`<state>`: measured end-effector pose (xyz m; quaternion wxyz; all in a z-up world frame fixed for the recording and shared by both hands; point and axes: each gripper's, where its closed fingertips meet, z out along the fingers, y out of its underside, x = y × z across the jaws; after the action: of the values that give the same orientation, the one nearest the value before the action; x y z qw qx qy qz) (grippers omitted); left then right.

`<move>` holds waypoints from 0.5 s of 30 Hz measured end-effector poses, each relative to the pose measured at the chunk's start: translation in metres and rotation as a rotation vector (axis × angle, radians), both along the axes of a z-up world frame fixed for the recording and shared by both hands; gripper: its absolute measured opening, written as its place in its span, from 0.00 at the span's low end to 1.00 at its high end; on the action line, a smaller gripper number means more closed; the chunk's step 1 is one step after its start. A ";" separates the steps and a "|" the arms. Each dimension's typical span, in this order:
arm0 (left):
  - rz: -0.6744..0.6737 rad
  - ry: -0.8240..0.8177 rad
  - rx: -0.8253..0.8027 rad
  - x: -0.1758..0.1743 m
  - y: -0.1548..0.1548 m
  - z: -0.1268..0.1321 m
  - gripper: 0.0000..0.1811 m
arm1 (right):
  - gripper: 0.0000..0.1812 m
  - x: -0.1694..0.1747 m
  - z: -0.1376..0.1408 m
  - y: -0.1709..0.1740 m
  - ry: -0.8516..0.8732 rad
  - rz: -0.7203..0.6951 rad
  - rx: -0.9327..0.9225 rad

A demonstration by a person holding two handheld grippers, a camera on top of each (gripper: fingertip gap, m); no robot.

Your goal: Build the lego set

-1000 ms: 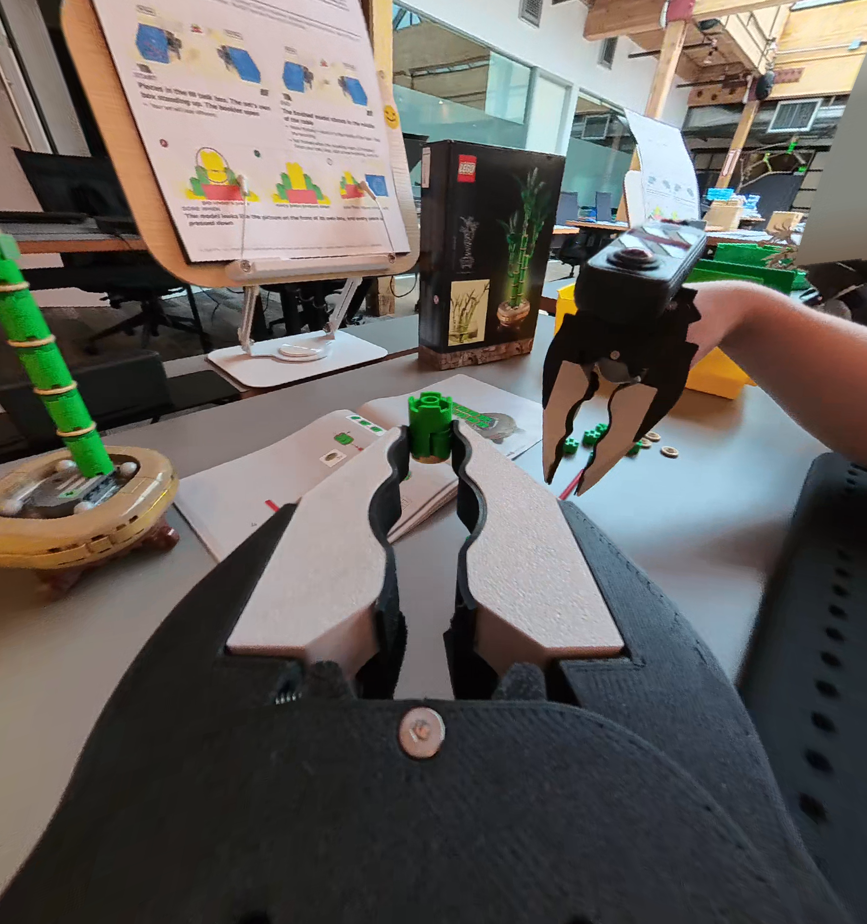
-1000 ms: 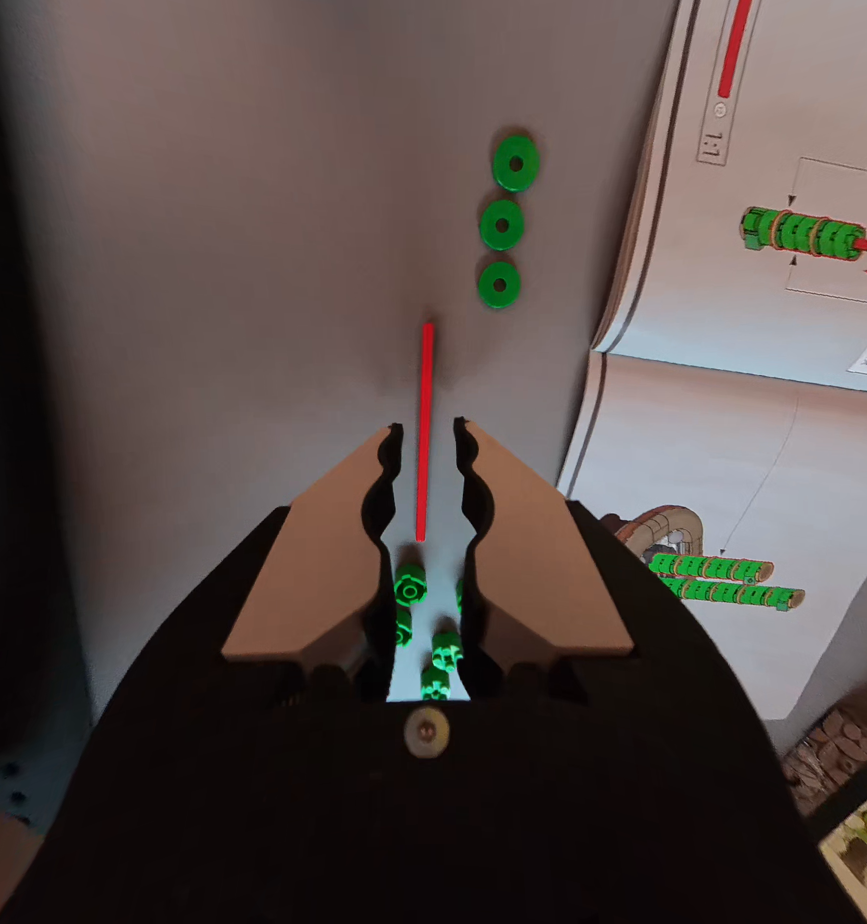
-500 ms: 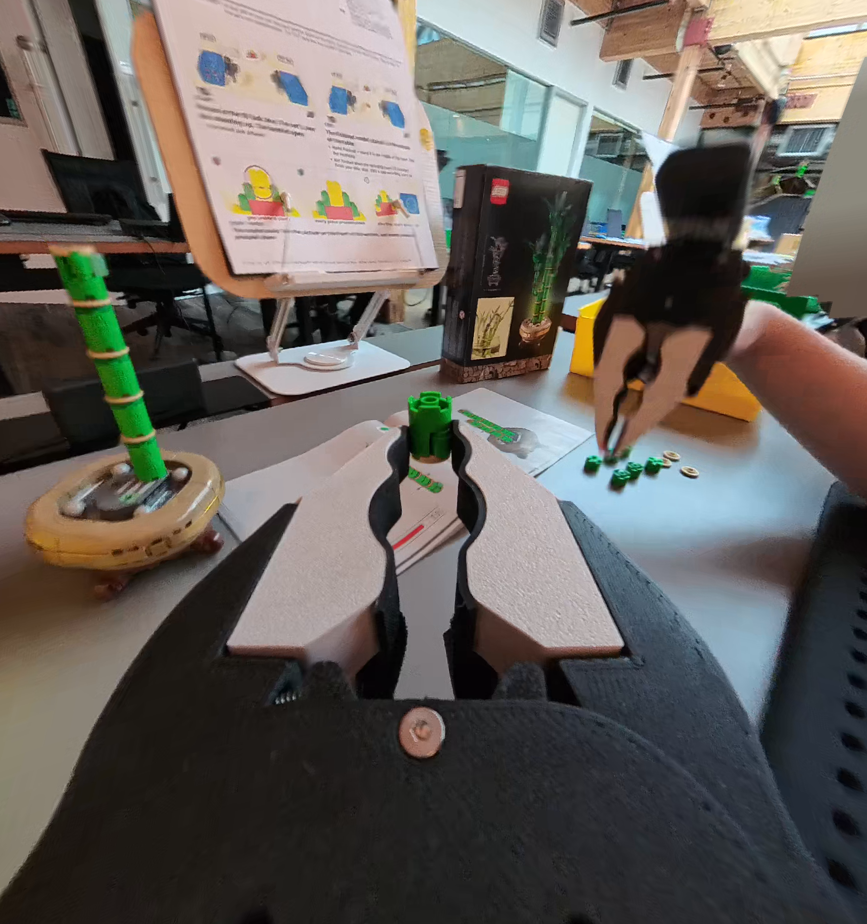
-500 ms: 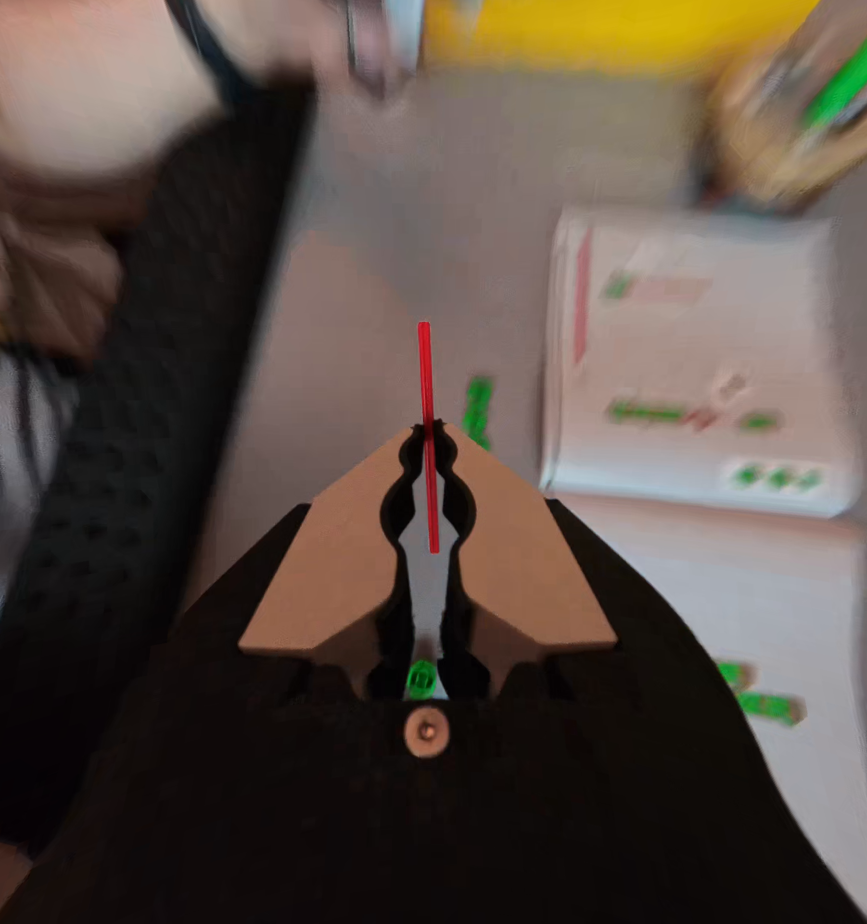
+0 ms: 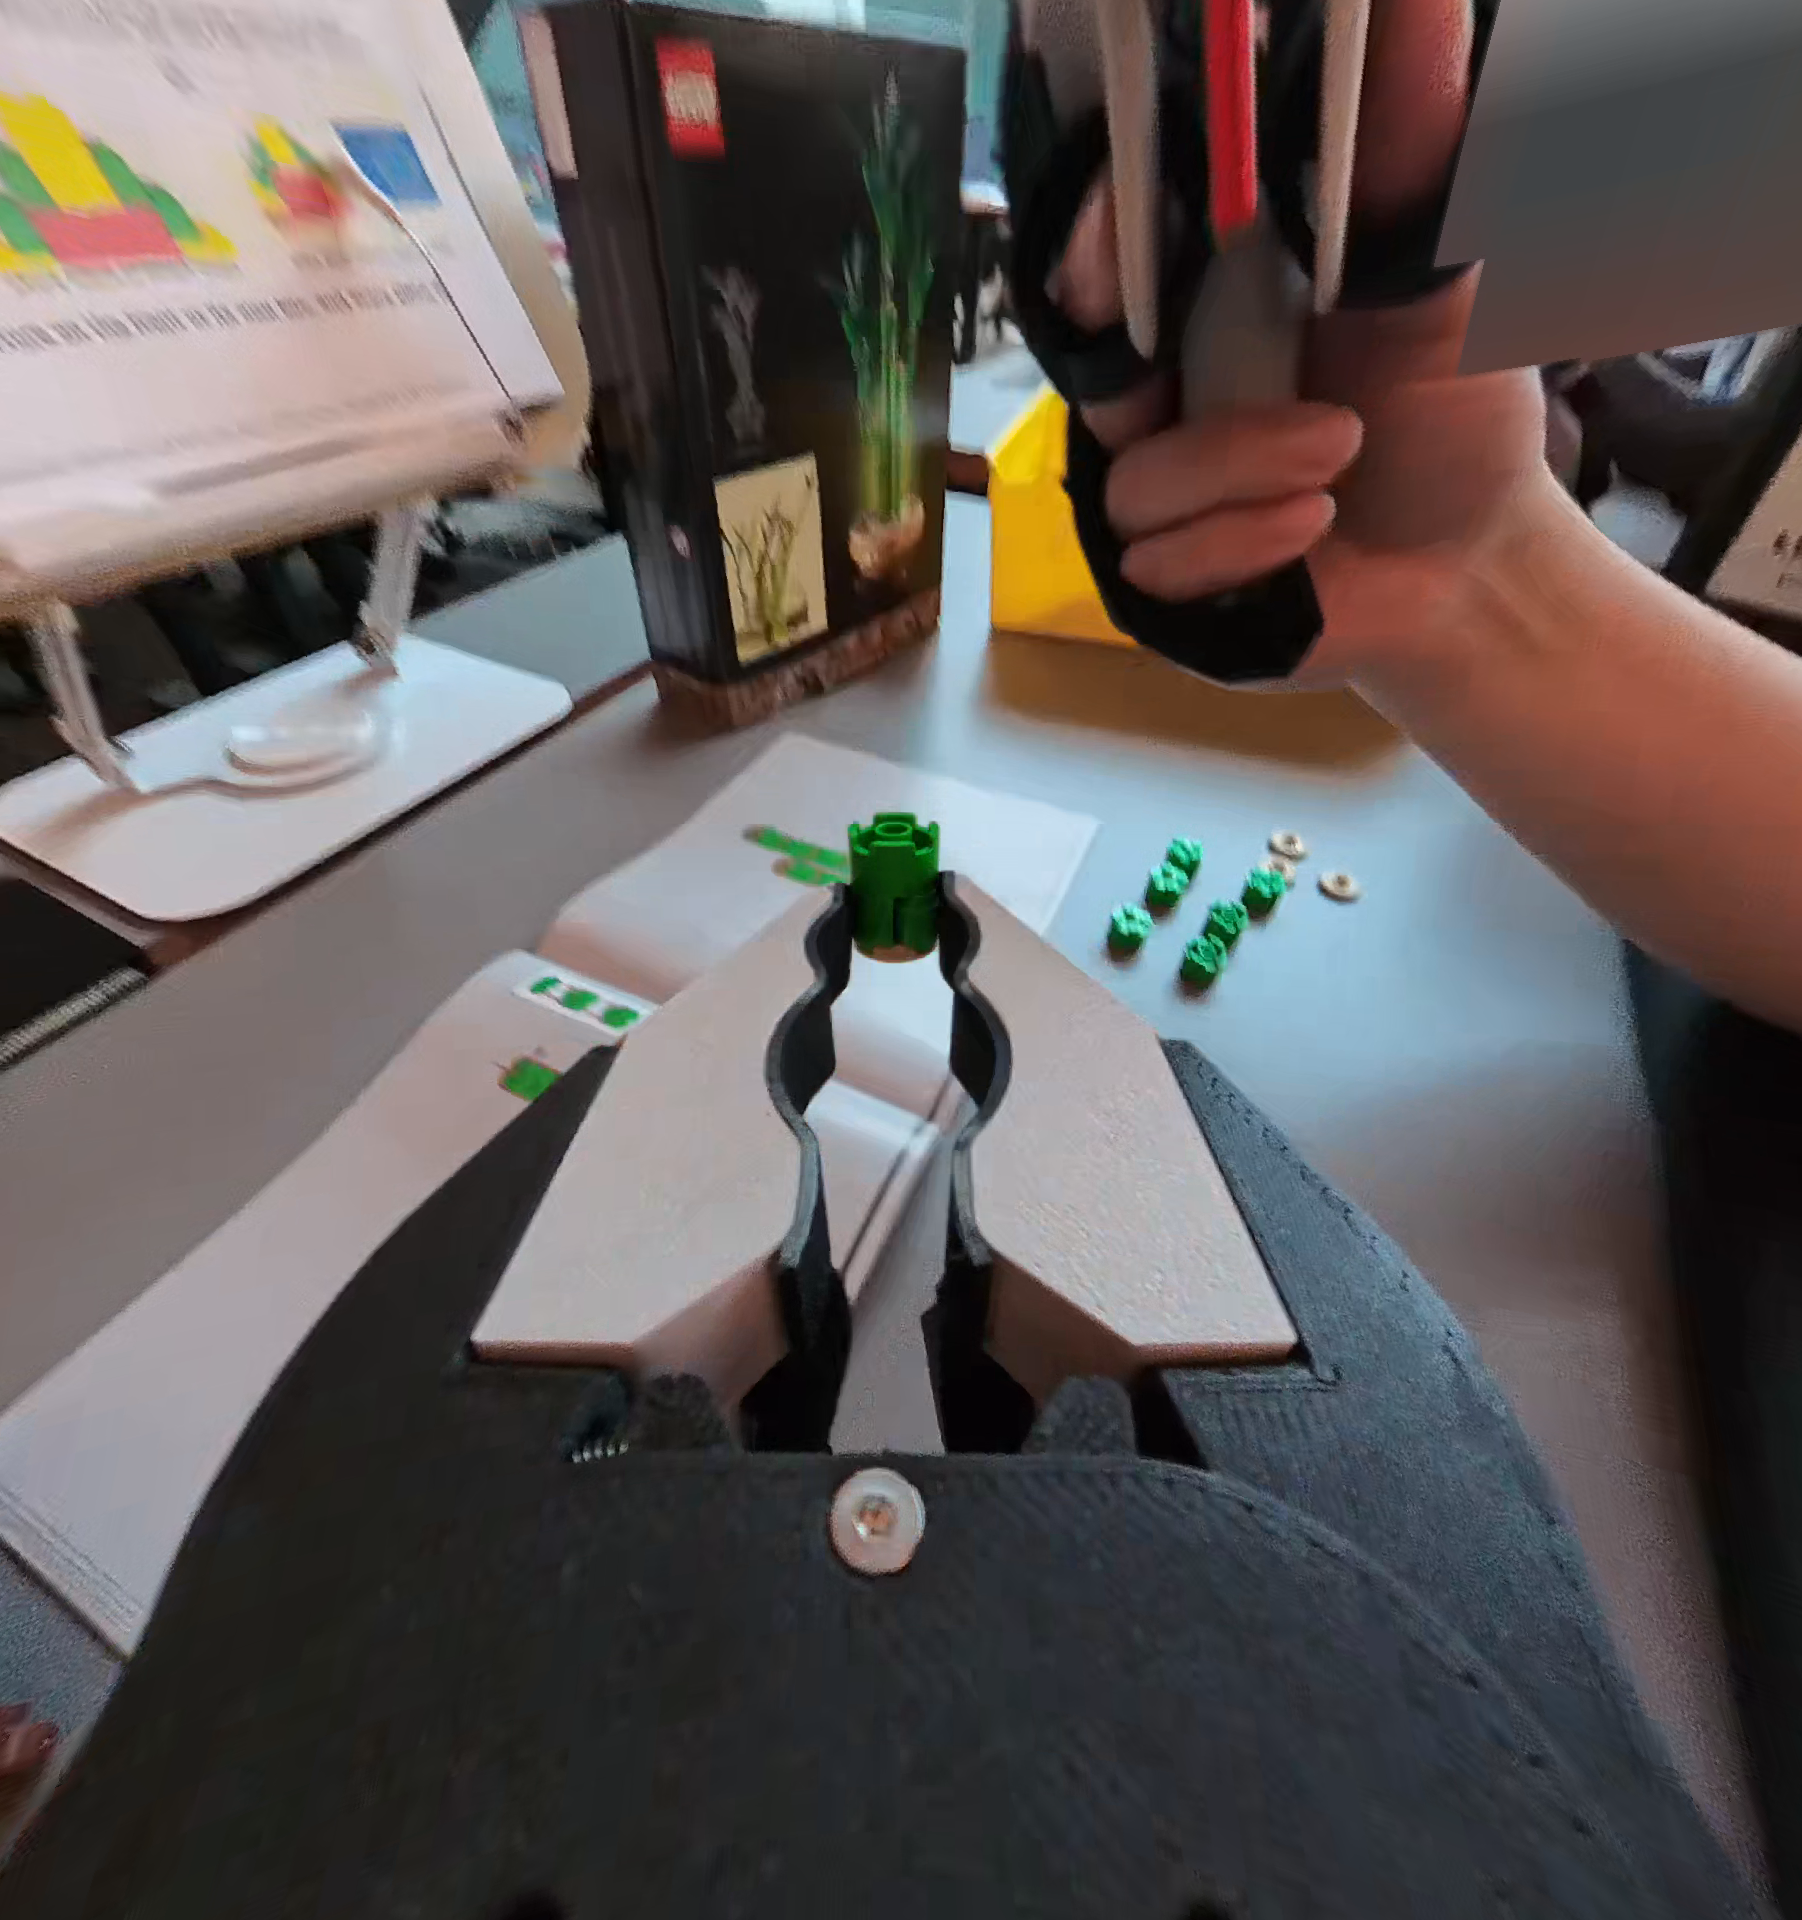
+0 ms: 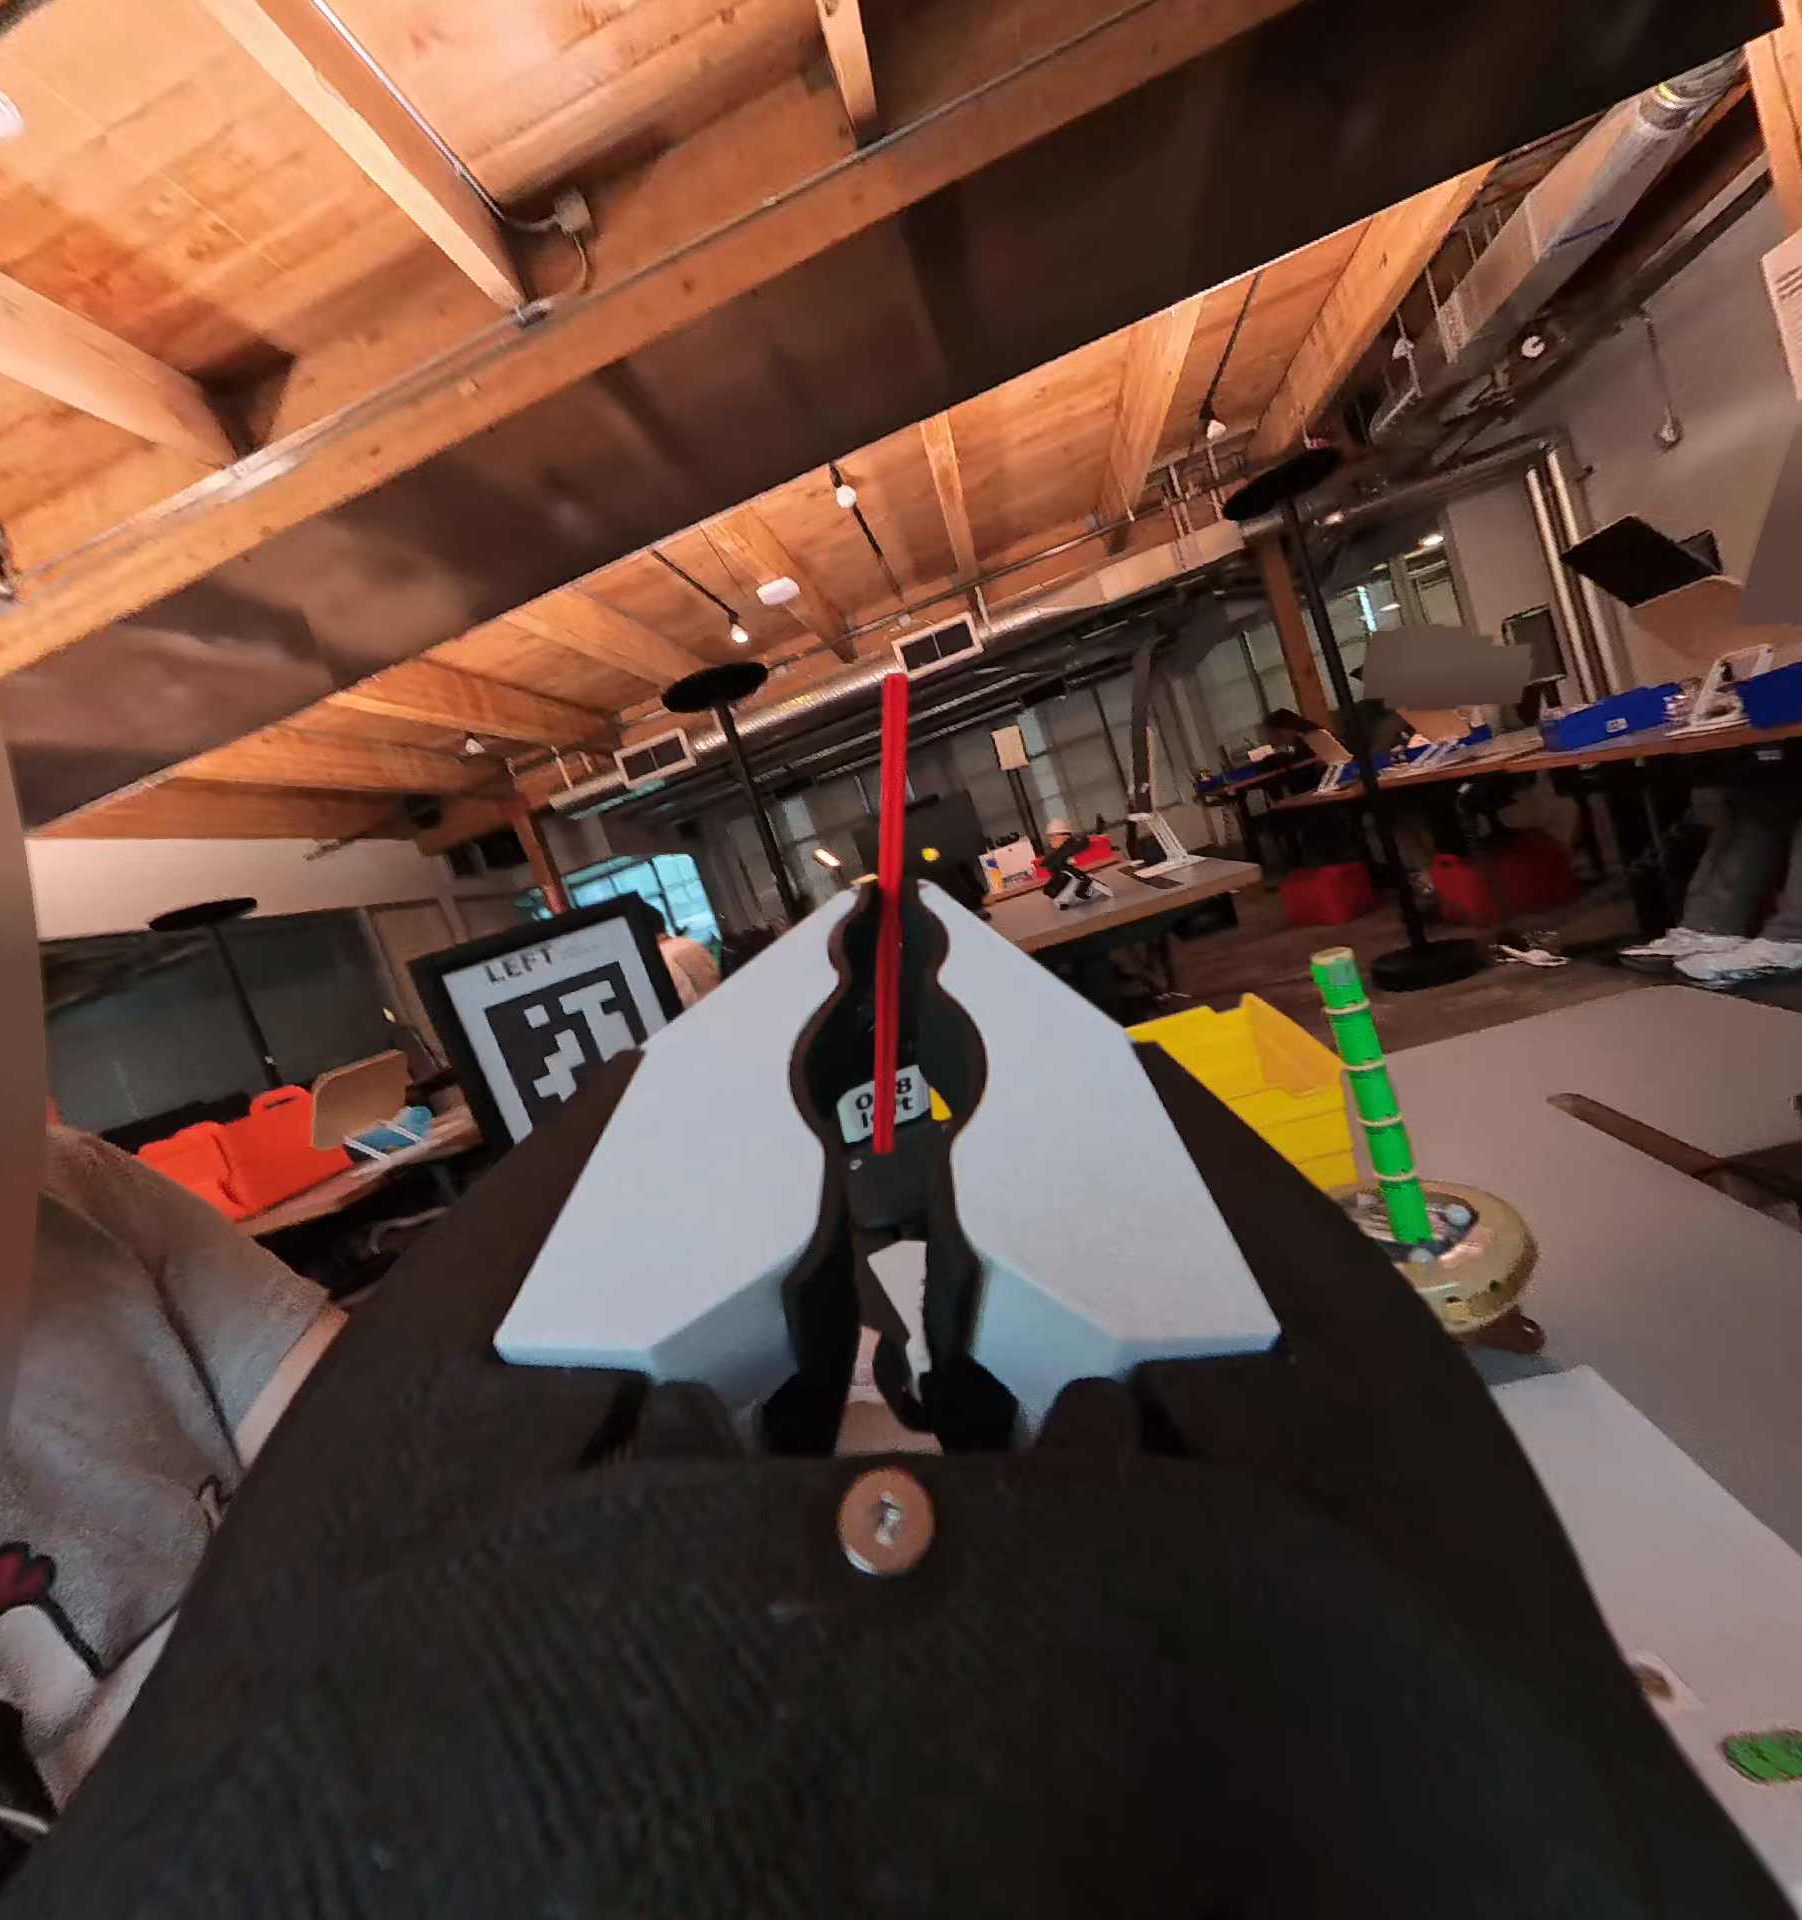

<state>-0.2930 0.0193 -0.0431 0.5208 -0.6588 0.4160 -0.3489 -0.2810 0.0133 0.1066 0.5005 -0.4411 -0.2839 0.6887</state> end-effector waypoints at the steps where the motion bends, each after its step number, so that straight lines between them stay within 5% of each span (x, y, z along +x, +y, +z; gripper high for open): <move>1: -0.021 0.029 -0.005 0.002 -0.004 -0.004 0.08 | 0.01 -0.002 -0.003 0.002 0.022 0.025 -0.019; 7: -0.086 -0.029 -0.006 0.011 -0.014 -0.002 0.08 | 0.01 -0.023 -0.042 0.013 -0.077 0.030 -0.031; 15: -0.134 -0.246 -0.084 -0.002 -0.013 0.023 0.08 | 0.01 -0.012 -0.046 0.015 -0.030 0.032 -0.030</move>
<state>-0.2949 0.0061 -0.0203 0.5154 -0.6032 0.3770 -0.4779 -0.2934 0.0285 0.0610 0.4785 -0.4544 -0.2880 0.6940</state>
